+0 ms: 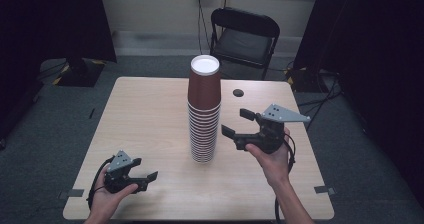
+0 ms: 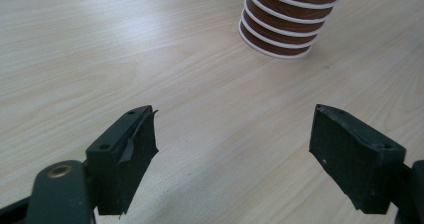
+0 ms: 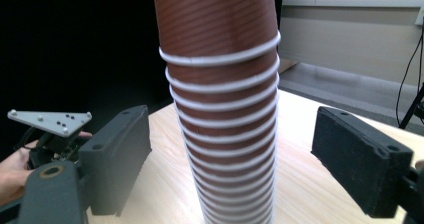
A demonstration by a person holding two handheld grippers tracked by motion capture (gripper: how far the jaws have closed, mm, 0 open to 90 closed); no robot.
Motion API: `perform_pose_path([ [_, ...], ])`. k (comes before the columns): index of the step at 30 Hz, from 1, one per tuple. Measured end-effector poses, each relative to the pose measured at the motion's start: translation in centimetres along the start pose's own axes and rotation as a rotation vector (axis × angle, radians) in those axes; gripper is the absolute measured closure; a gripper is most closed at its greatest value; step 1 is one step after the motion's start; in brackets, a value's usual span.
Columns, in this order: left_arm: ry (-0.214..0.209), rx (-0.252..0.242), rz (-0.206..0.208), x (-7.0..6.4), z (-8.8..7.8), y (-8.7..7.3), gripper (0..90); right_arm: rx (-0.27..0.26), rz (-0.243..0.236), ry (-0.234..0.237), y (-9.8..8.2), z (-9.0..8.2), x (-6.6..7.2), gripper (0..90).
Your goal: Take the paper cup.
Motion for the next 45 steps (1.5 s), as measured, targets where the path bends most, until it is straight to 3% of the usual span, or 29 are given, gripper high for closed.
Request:
perform_pose_path([
  [12,0.001,0.002,0.007,0.0,0.0,0.0,18.5,-0.054,-0.032,0.048,3.5,1.3,0.4,13.7],
  [24,0.000,0.004,0.009,0.0,0.0,0.0,18.5,-0.074,-0.057,0.042,6.1,2.4,0.4,13.6],
  [32,-0.001,0.004,0.009,0.0,0.0,0.0,18.6,-0.072,-0.075,0.026,8.4,4.3,0.0,13.8],
  [40,-0.005,0.005,0.008,-0.1,0.0,0.0,18.8,-0.063,-0.078,0.020,8.9,6.0,-0.3,12.0],
  [45,-0.006,0.006,0.010,-0.1,0.0,0.0,18.8,-0.021,-0.082,0.031,8.3,7.6,-0.7,12.3],
])
Point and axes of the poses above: each handheld gripper's, and its own axes: z roughly forward along the jaws, y roughly out of its top, x roughly to its left, the point moved 6 cm from there along z, roughly forward along the jaws, and after that the axes turned 11 degrees about -z, right-handed, at the moved point
